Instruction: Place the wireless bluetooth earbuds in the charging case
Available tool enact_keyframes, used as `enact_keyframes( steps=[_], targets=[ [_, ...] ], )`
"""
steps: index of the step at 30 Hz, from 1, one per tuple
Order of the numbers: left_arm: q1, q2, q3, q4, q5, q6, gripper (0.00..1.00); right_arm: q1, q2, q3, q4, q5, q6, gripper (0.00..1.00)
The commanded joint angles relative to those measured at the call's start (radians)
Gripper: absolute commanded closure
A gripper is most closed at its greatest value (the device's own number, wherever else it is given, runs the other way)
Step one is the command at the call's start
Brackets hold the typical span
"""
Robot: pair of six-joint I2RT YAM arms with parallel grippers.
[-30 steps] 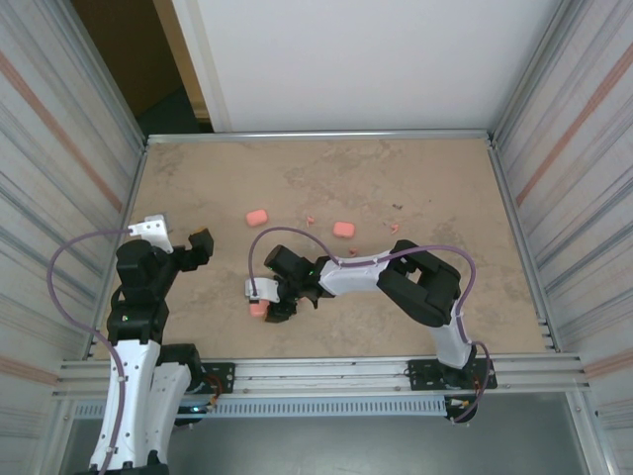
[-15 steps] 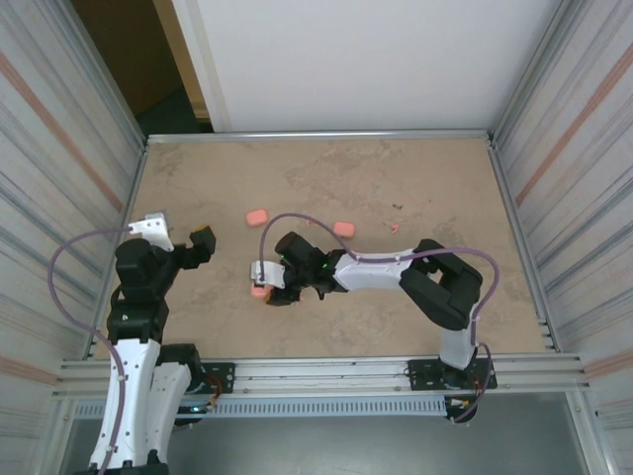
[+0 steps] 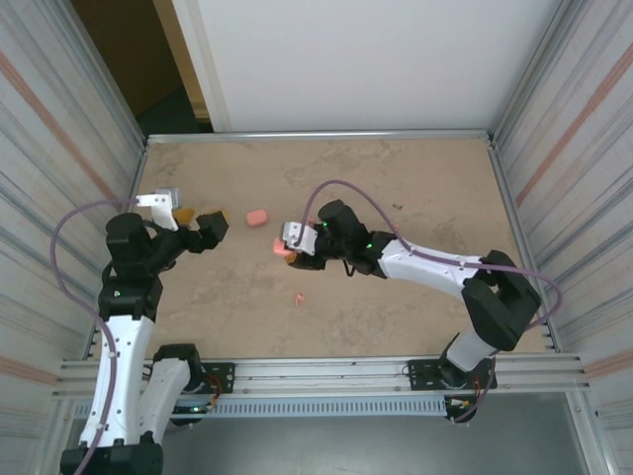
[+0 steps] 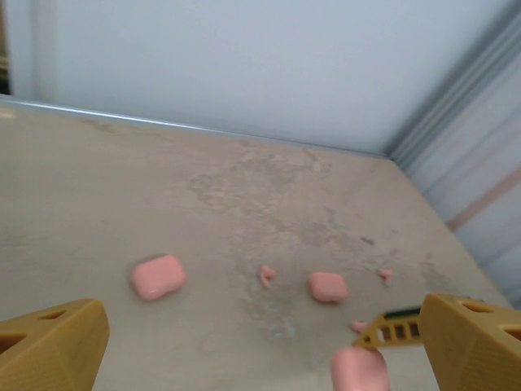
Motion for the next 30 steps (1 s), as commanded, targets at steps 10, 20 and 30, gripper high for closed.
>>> enact_keyframes(
  steps=[10, 20, 30],
  targets=[
    [-0.1, 0.119, 0.064, 0.053, 0.334, -0.092, 0.03, -0.068, -0.251, -0.084, 0.031, 0.079, -0.046, 0.6],
    [-0.313, 0.246, 0.086, 0.223, 0.301, -0.156, 0.03, -0.072, -0.375, -0.11, 0.062, 0.09, -0.03, 0.6],
    [-0.442, 0.352, 0.104, 0.326, 0.259, -0.18, 0.04, -0.077, -0.43, -0.139, 0.089, 0.1, -0.018, 0.6]
  ],
)
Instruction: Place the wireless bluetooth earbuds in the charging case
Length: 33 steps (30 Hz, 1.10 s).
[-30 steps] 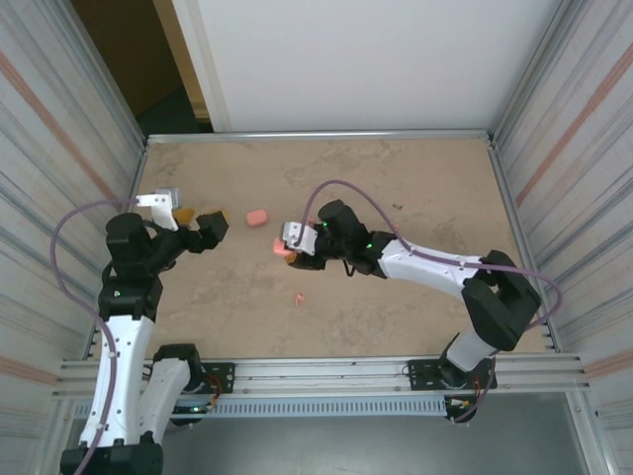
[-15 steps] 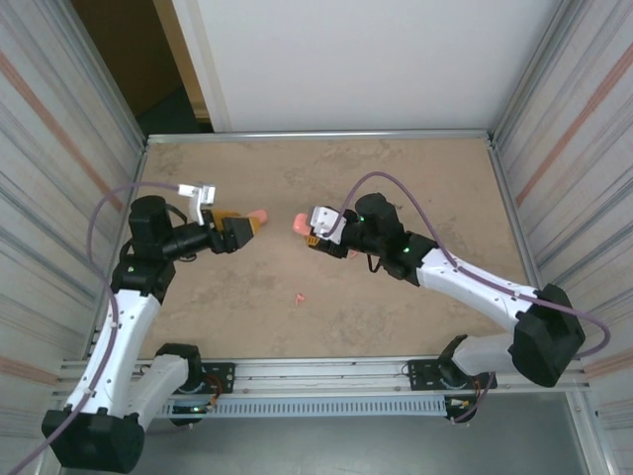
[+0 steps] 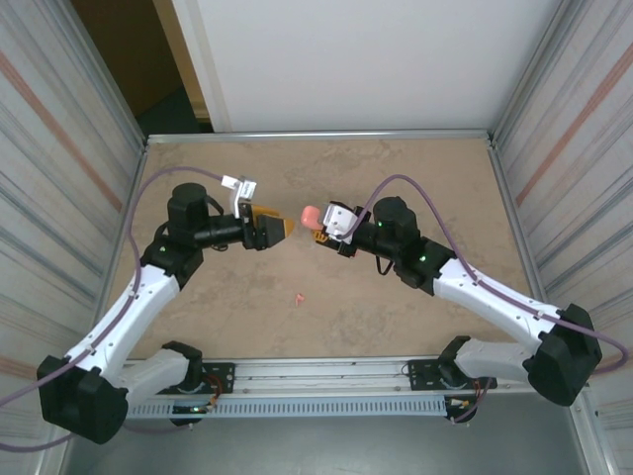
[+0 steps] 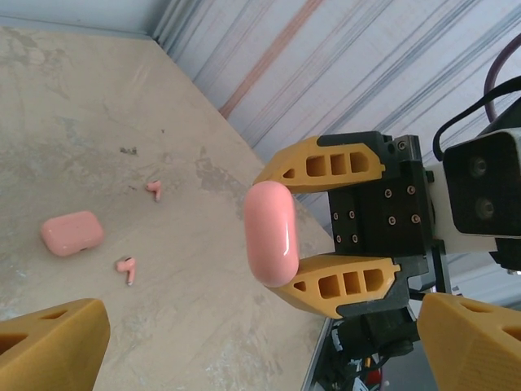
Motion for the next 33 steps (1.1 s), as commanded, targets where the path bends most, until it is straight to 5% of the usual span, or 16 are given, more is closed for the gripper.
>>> enact_keyframes(
  steps=[1, 26, 33],
  targets=[
    [-0.035, 0.028, 0.035, 0.079, -0.009, -0.017, 0.05, -0.008, -0.037, -0.008, 0.039, 0.013, 0.008, 0.6],
    [-0.118, 0.167, 0.099, 0.131, 0.016, -0.035, 0.46, -0.011, -0.014, 0.01, 0.057, 0.03, 0.013, 0.6],
    [-0.127, 0.187, 0.101, 0.161, 0.018, -0.055, 0.51, -0.012, -0.011, 0.011, 0.059, 0.023, 0.017, 0.6]
  ],
)
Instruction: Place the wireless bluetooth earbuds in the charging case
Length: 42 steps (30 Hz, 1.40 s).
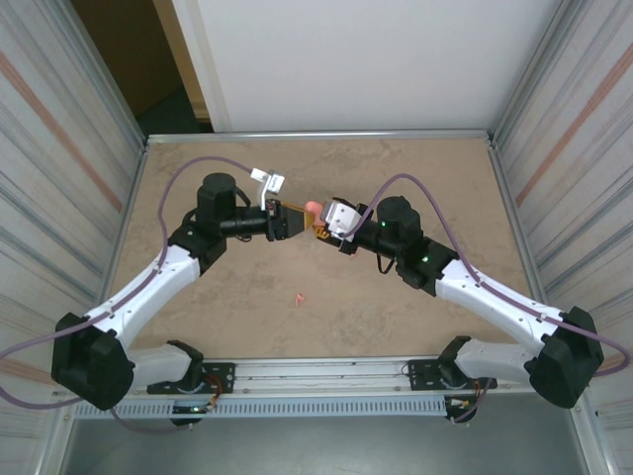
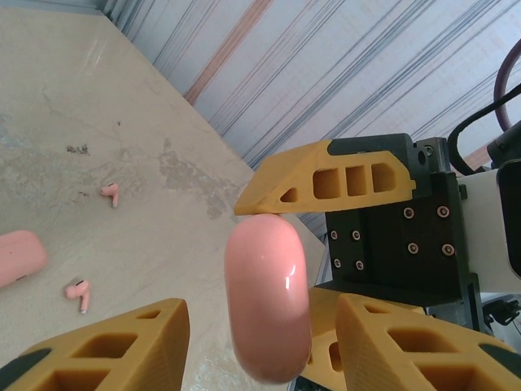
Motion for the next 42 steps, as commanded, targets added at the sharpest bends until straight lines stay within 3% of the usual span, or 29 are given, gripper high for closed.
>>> enact_keyframes(
  steps=[1, 29, 32, 35, 42],
  targets=[
    [-0.016, 0.012, 0.033, 0.039, 0.025, -0.015, 0.51, -0.007, 0.004, 0.012, 0.035, 0.004, 0.016, 0.6],
    [-0.032, 0.025, 0.02, 0.058, 0.035, -0.013, 0.81, -0.021, 0.016, 0.01, 0.049, -0.012, 0.054, 0.58],
    [-0.031, 0.023, 0.02, 0.076, 0.033, -0.017, 0.8, -0.021, 0.012, 0.011, 0.033, -0.029, 0.054, 0.58],
    [-0.032, 0.026, 0.016, 0.096, 0.031, -0.027, 0.7, -0.022, 0.012, 0.012, 0.021, -0.04, 0.054, 0.59],
    [-0.033, 0.034, 0.018, 0.112, 0.034, -0.039, 0.69, -0.022, 0.017, 0.015, 0.029, -0.051, 0.059, 0.59]
  ],
)
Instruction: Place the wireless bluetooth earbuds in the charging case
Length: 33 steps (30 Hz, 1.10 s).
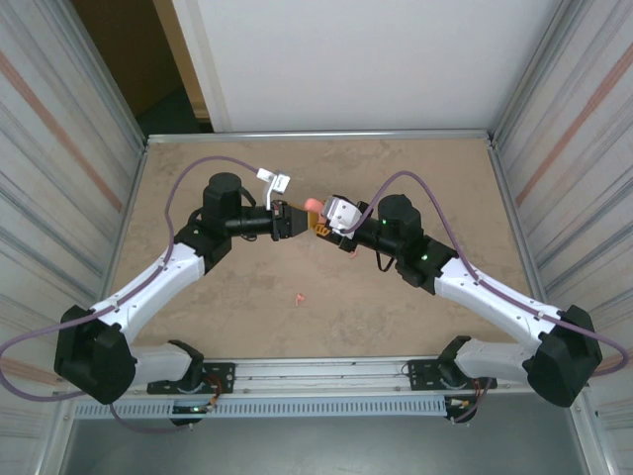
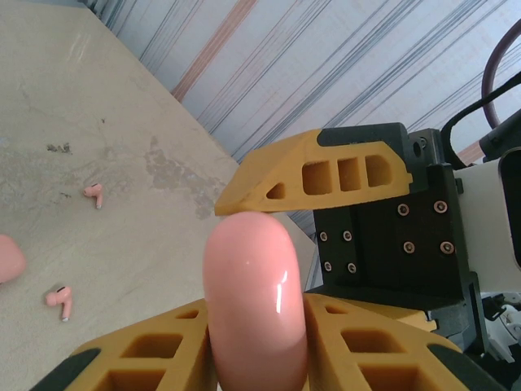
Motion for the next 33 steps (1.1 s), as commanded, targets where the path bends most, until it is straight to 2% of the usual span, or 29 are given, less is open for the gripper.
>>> enact_keyframes(
  steps=[1, 9, 15, 26, 32, 33],
  targets=[
    [-0.01, 0.003, 0.013, 0.065, 0.026, -0.012, 0.69, -0.007, 0.005, 0.014, 0.0, -0.023, 0.028, 0.59],
    [-0.012, 0.012, 0.018, 0.065, 0.03, -0.013, 0.77, -0.007, 0.009, 0.014, 0.005, -0.029, 0.039, 0.59],
    [-0.014, 0.006, 0.024, 0.059, 0.034, -0.001, 0.87, -0.015, -0.002, 0.015, -0.005, -0.021, 0.057, 0.55],
    [-0.011, -0.045, 0.005, 0.091, 0.009, 0.073, 1.0, -0.058, -0.089, -0.01, -0.049, -0.089, 0.159, 0.26],
    [-0.012, -0.1, -0.073, 0.256, -0.038, 0.129, 1.0, -0.112, -0.166, -0.051, -0.045, -0.263, 0.304, 0.08],
    [-0.013, -0.106, -0.087, 0.287, -0.042, 0.138, 1.0, -0.119, -0.174, -0.054, -0.046, -0.288, 0.336, 0.07]
  ],
)
